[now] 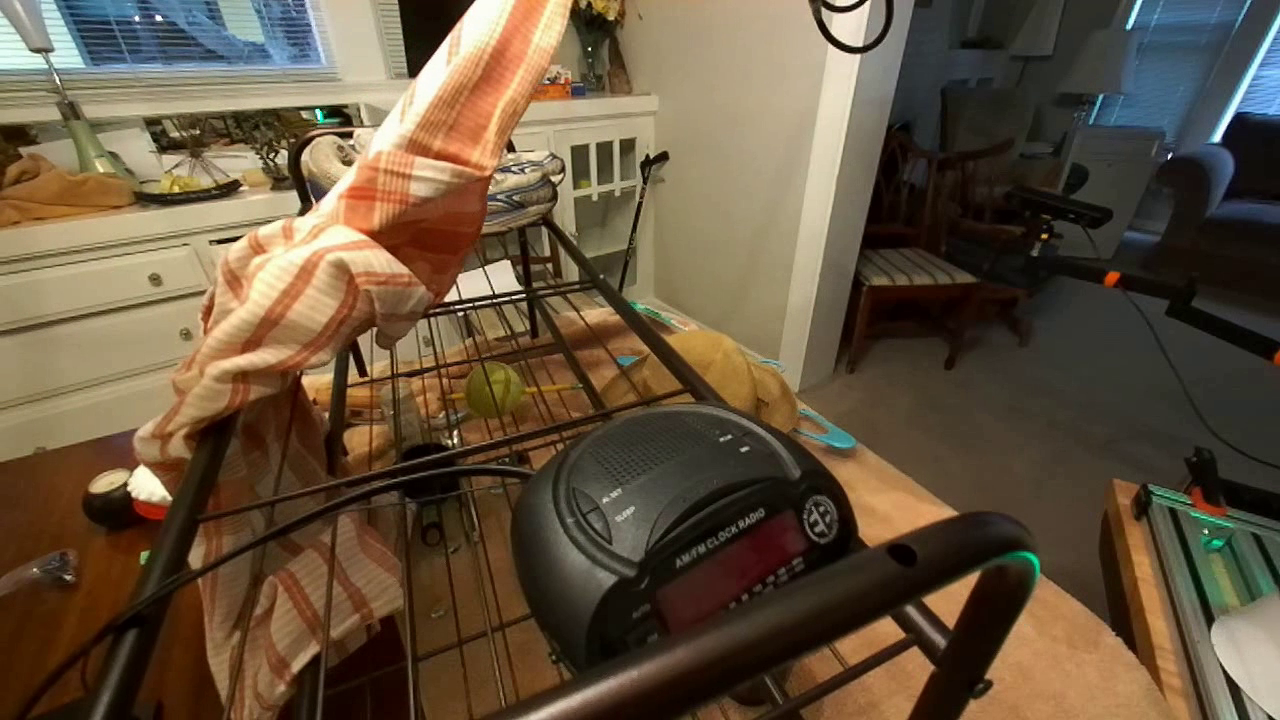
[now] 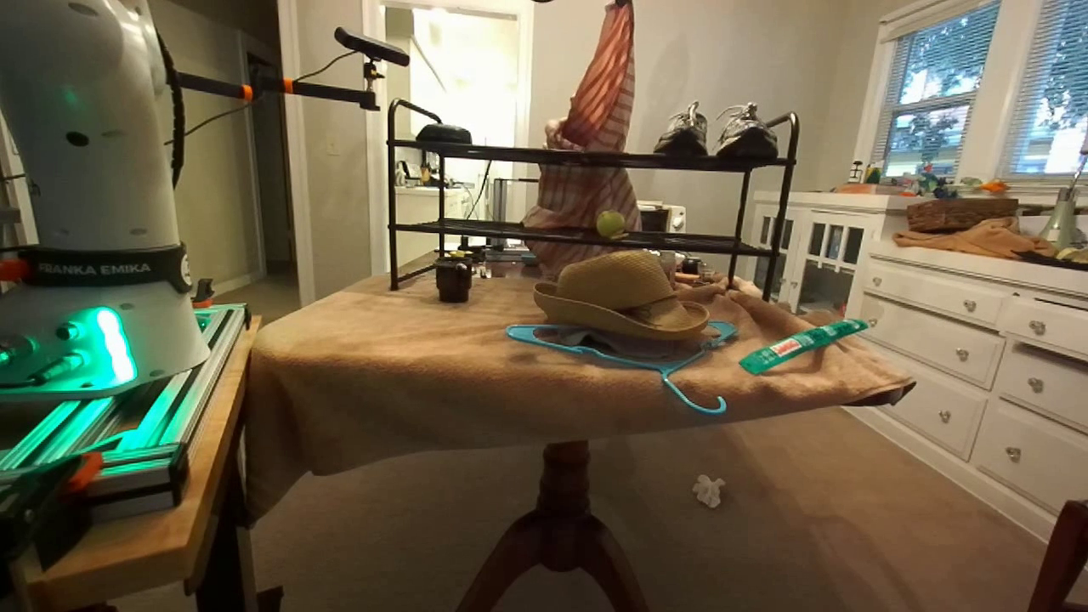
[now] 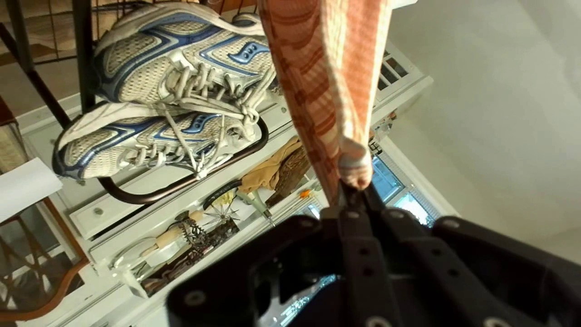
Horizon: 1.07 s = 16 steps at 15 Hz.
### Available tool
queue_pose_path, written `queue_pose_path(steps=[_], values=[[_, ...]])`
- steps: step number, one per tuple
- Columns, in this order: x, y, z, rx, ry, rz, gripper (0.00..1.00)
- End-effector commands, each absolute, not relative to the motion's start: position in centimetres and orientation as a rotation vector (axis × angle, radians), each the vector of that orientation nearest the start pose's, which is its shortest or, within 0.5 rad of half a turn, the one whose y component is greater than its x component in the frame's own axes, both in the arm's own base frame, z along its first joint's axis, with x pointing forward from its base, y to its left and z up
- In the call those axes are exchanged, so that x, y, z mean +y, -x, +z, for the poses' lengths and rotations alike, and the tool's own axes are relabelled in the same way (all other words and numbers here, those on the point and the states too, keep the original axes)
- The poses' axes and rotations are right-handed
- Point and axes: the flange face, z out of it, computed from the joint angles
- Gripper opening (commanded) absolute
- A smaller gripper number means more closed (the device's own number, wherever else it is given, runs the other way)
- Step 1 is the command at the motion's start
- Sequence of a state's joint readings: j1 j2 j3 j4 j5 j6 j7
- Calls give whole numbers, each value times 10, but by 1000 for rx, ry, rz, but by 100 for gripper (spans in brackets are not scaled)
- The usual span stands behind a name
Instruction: Pick up the cloth from the table and put it on the stand
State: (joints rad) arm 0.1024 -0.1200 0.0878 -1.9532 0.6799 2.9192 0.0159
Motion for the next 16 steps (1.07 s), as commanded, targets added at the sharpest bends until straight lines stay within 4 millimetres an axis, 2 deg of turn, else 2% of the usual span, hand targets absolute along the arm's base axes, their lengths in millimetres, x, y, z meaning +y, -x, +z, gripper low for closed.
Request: queue_pose_path(steps=[1,4,9,14,16], values=[[49,-531,636,509,2257,-1210,1],[22,-515,617,606,2283,-1200,1],[-29,-490,597,830,2289,-1188,1],[-62,-471,582,1009,2299,-1153,1],[-74,-466,567,1089,2327,-1099,1]])
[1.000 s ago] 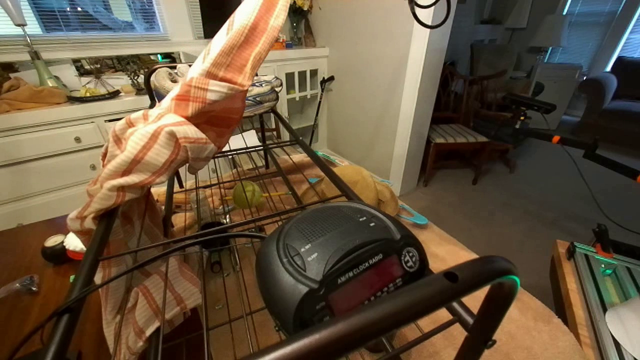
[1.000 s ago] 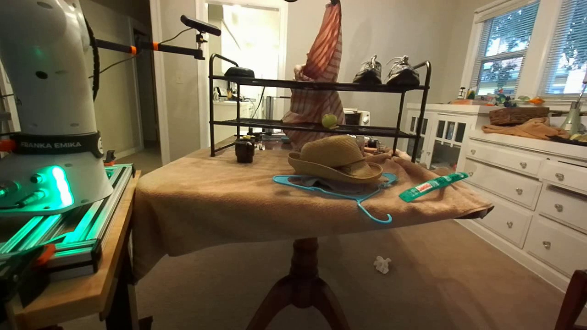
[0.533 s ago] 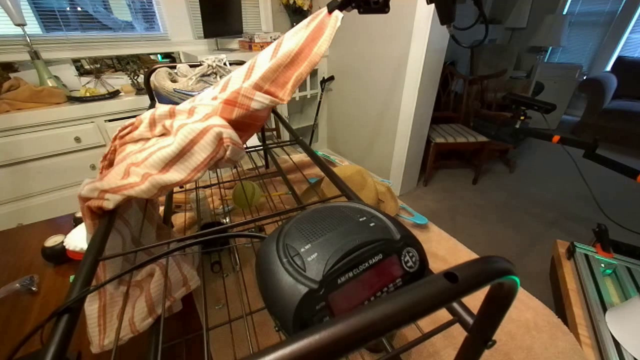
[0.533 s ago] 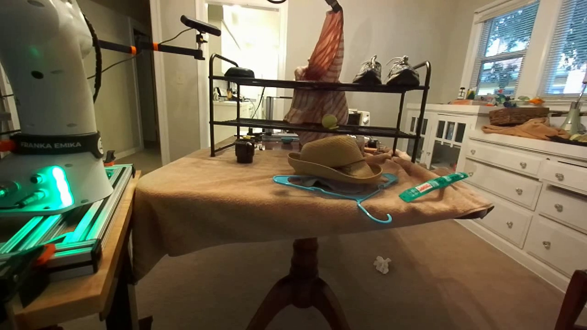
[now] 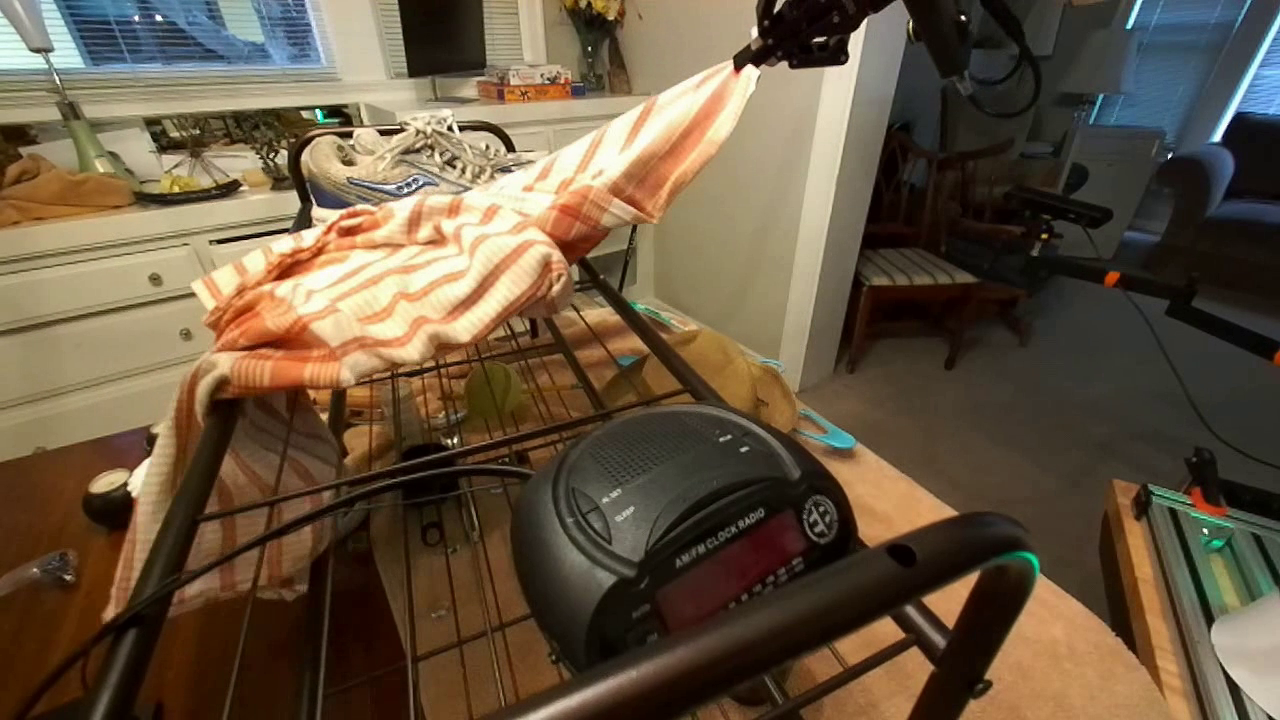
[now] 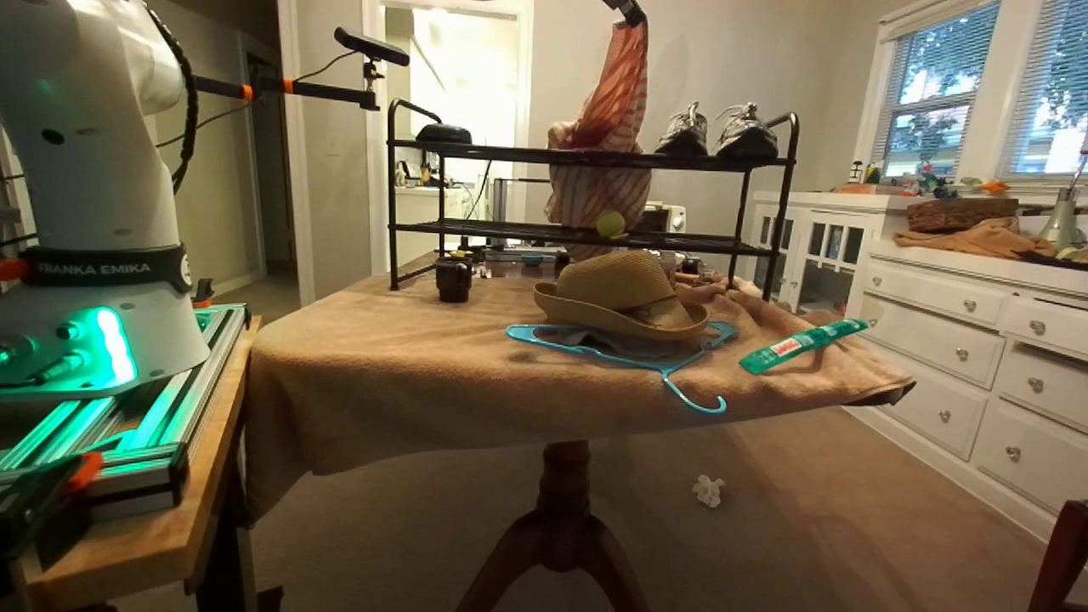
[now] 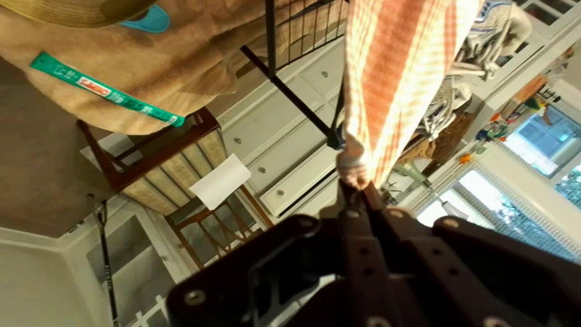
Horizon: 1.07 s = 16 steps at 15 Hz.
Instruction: Pick up the cloth from the table and put it on the stand
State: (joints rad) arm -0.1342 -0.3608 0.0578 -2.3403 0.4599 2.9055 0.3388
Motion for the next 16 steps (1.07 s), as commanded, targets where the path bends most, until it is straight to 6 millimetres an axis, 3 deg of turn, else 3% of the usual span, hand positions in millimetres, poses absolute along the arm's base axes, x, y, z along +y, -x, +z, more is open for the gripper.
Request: queue_pose_path(steps=[1,10,16], values=[[-77,-466,559,1107,2336,-1070,1],[-77,-475,433,1226,2503,-645,1],[-83,-478,373,1323,2607,-465,1]])
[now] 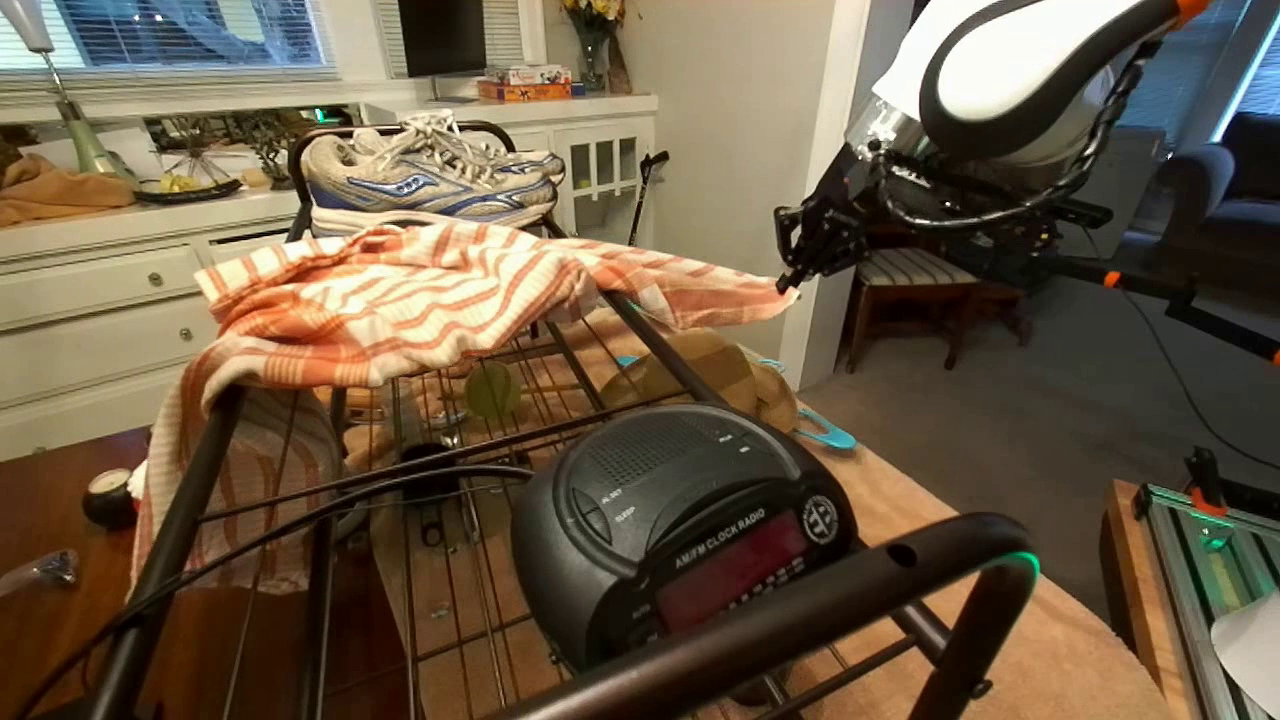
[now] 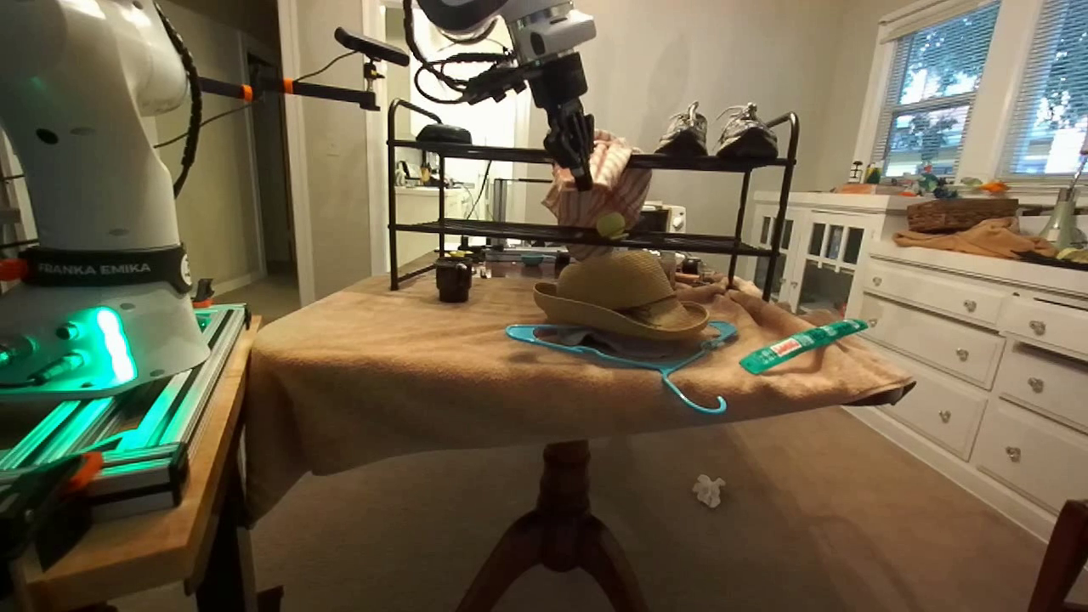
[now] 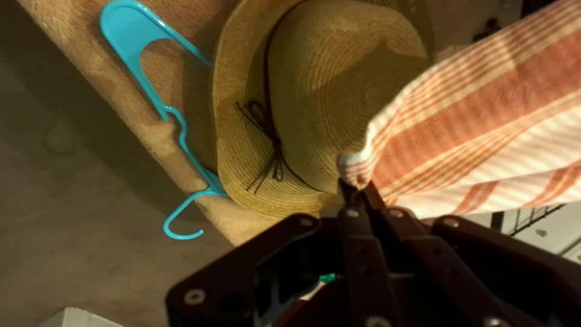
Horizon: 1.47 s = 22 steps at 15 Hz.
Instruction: Pick up the cloth from the table and put it on the stand
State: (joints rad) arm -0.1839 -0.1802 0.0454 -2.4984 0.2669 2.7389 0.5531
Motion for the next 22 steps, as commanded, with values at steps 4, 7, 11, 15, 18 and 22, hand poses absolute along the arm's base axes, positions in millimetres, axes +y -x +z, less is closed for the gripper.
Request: queue_pose_path(steps=[4,7,11,15,18,22], values=[[-83,-482,352,1347,2638,-407,1],[-81,-484,342,1348,2656,-378,1],[-77,-488,333,1340,2683,-359,1],[-76,-493,336,1328,2708,-382,30],[-81,-503,388,1293,2694,-601,51],[-60,-508,480,1117,2620,-865,82]])
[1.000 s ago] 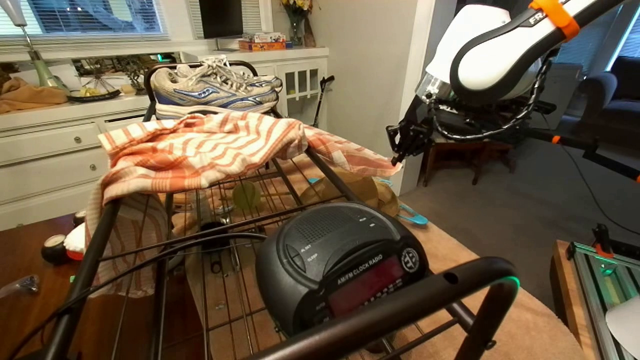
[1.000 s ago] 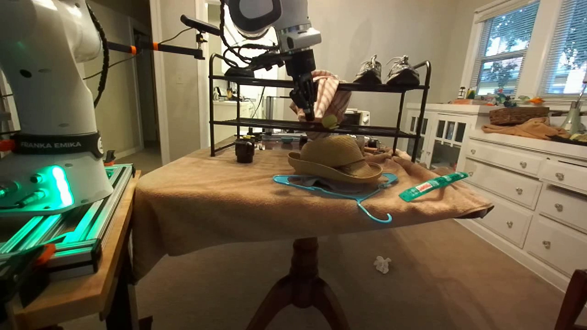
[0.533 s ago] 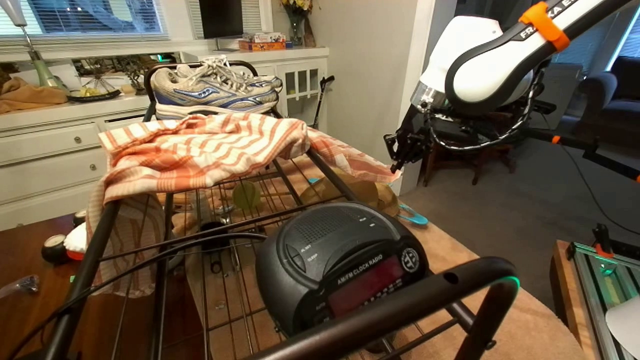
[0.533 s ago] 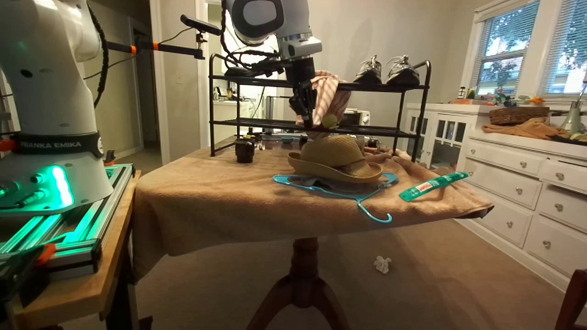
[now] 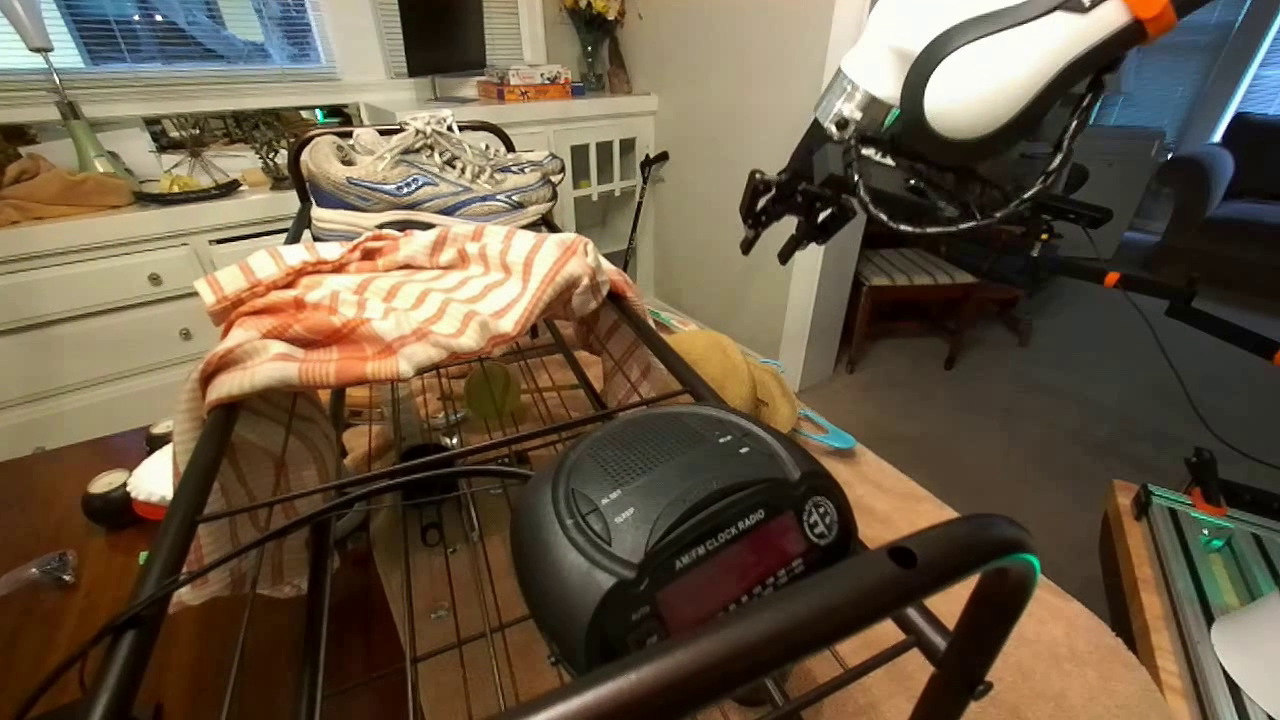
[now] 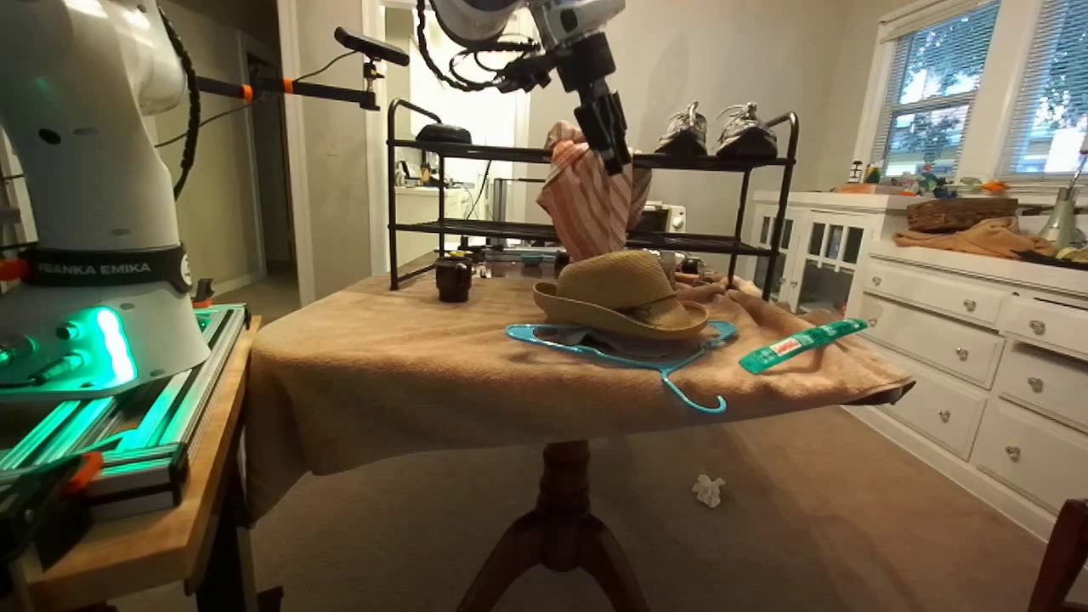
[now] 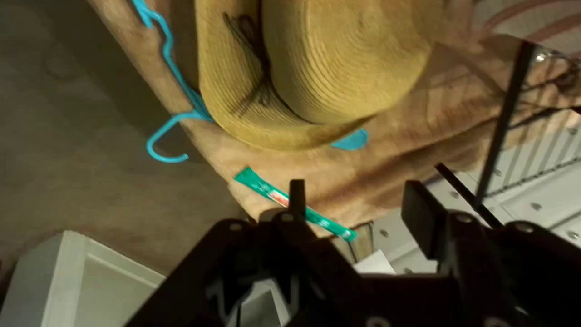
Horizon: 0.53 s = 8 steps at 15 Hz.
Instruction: Pick up the cloth from the table and put it on the stand
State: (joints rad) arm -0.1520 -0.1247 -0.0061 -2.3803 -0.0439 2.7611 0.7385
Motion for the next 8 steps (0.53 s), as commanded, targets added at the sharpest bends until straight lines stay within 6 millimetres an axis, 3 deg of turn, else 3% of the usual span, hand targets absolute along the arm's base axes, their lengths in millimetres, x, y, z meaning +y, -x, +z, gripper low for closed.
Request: queue_pose_path(steps=[1,2,3,8], values=[[-48,-506,499,1053,2603,-893,89],[-38,-503,516,995,2590,-920,98],[-26,-497,532,943,2575,-923,100],[8,-476,592,877,2480,-857,100]])
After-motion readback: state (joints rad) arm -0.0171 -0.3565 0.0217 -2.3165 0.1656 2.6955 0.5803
